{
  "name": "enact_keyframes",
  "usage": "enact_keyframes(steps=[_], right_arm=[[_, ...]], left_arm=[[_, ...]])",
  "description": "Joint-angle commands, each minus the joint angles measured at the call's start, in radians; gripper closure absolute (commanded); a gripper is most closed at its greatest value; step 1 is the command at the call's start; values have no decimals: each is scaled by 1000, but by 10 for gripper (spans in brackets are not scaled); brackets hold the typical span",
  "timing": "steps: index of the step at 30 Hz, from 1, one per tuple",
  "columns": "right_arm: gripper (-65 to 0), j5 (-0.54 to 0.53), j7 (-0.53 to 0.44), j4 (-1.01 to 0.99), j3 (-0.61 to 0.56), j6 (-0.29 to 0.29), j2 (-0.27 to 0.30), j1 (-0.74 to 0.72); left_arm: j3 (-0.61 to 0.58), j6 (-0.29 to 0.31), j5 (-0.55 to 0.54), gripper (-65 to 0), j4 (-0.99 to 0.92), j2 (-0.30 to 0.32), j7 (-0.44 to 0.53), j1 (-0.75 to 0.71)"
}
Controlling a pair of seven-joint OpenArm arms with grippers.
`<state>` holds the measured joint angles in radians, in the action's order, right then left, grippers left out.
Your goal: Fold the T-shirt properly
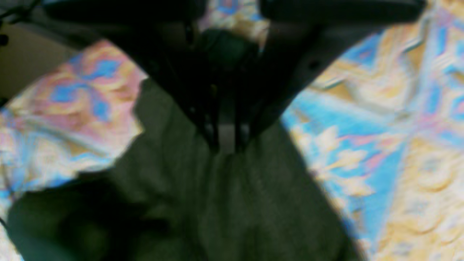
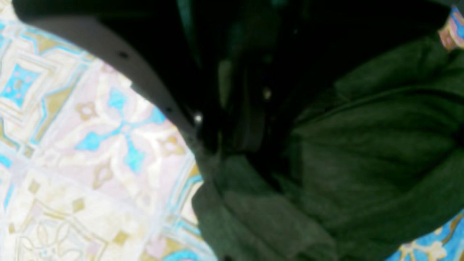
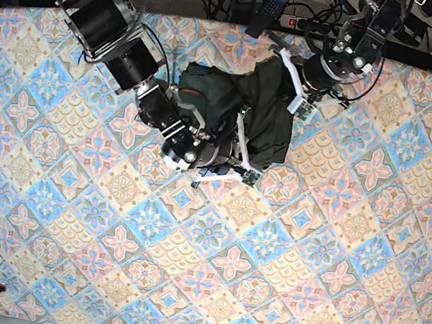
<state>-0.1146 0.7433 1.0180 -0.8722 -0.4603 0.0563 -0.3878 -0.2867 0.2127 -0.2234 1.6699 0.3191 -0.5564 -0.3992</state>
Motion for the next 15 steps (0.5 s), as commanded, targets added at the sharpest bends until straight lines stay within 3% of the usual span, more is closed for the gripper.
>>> enact_keyframes(steps=[1,9,15], right_arm=[[-117,40,26,-5,9,19,7,-17],[-117,43,15,3,255,18,9,-17],[-117,42,23,130,278,18,15,-13]], left_arm=[[4,0,-4,0,17,5,20,0],[131,-2,-3,0,17,4,20,7],[194,-2,-4,0,16,-1,22,55]])
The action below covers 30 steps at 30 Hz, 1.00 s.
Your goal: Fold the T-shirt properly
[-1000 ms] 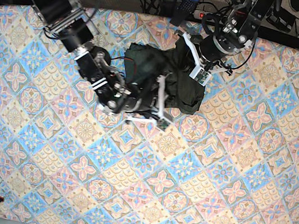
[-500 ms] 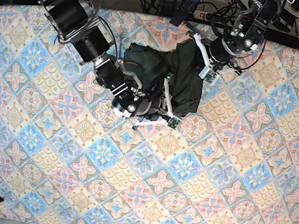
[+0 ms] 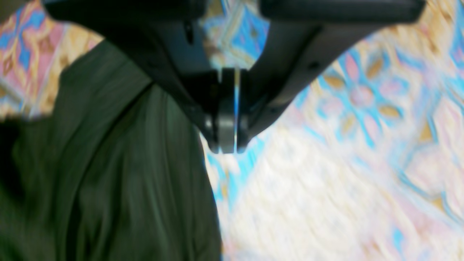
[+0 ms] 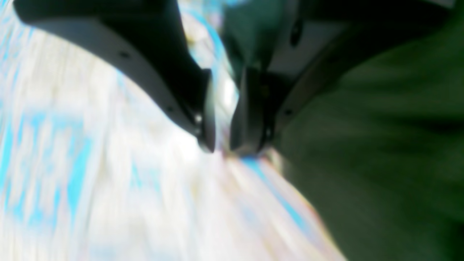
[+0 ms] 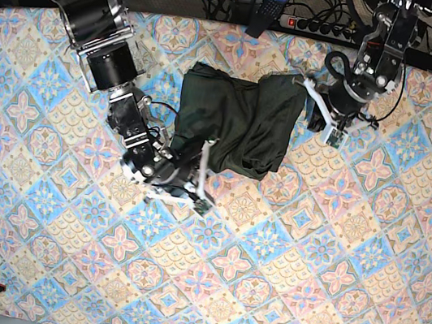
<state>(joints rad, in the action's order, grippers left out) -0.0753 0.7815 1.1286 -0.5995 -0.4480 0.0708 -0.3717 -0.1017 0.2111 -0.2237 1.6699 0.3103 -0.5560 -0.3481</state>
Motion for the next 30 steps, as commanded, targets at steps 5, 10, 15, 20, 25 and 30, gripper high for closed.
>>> enact_keyframes(steps=[5,10,15,20,25,30], right_arm=[[-116,2,-18,31,6,5,27,-28],[-116,2,-24,1,6,5,54,-31],[-115,4,-24,-48,6,5,59,-33],[-114,6,-24,-104,6,5,63,-33],[-113,6,-20,-117,5,5,67,-26],[-64,7,-17,-111,0,5,100,24]], left_arm=[[33,0,-10,0,83,7,21,-7],[24,4,-10,0,229,7,18,-96],[-100,4,-7,0,252,7,18,-136],[-198,1,-6,0,181,7,18,-130],[-206,1,-1,0,66,-18,18,-91],[-204,1,-1,0,-47,-15,18,-33]])
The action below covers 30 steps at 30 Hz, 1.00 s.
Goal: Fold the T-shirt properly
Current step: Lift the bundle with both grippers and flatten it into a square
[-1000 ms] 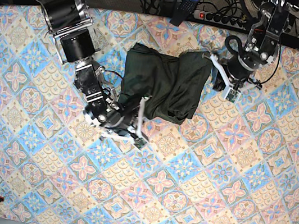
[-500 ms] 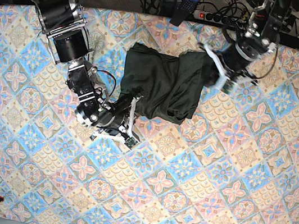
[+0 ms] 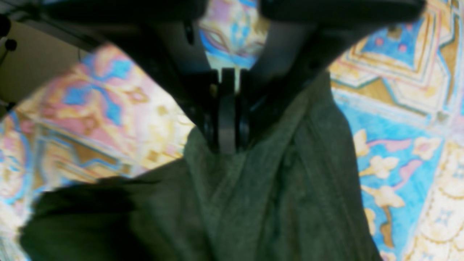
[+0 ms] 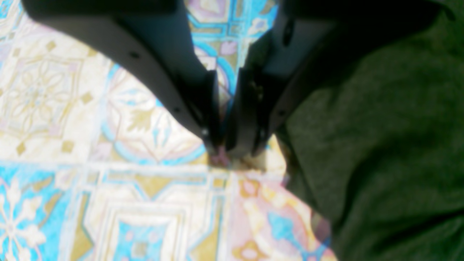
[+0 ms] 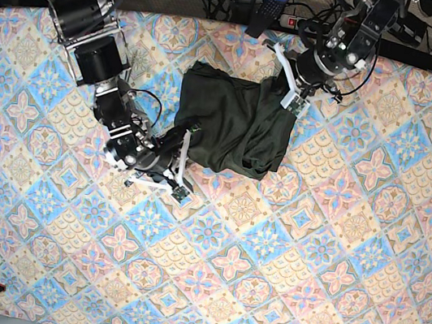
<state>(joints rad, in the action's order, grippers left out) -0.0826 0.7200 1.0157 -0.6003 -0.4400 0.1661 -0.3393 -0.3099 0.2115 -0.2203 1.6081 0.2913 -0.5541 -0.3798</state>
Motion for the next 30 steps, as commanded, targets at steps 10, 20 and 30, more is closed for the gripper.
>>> enact_keyframes(steps=[10,20,30], right_arm=[[-57,11,45,163,3,-3,105,158],[-56,11,46,341,6,-3,180,320],[-56,14,49,469,7,-3,204,446]], left_arm=[[5,-1,-3,0,-75,19,16,160],[-2,-1,-3,0,-288,-27,19,407],[-120,1,-3,0,-518,-122,62,681]])
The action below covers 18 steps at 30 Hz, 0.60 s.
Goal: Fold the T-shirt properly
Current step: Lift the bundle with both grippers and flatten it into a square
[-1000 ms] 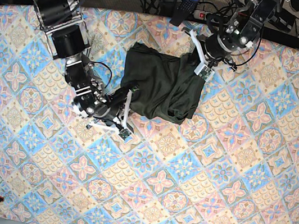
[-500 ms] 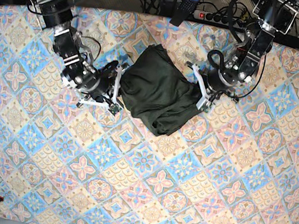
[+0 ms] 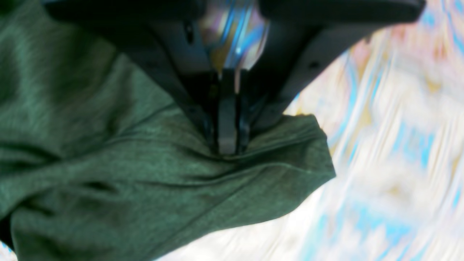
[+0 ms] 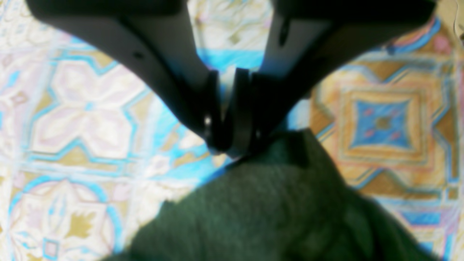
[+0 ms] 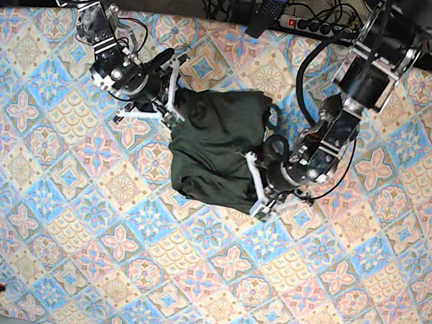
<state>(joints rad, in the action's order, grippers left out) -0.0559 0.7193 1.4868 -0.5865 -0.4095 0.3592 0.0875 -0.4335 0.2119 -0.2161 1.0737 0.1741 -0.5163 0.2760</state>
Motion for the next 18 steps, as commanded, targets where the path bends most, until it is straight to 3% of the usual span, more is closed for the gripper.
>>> enact_keyframes(steps=[1,3,7,13,18], right_arm=[[-55,-12,50,16,-7,-33,24,24],[-55,-12,50,64,-5,-33,47,24],[-55,-17,50,153,32,-32,91,24],[-55,-19,50,278,248,-32,87,88],[-55,-19,50,308,245,-32,41,84]], left_arm=[[-21,1,-7,0,-11,-14,58,47],[-52,-1,-7,0,-37,-20,86,73],[-55,-1,-9,0,63,-12,49,75],[9,-1,-16,0,406,43,-63,-103],[37,-1,-10,0,578,68,-74,-306]])
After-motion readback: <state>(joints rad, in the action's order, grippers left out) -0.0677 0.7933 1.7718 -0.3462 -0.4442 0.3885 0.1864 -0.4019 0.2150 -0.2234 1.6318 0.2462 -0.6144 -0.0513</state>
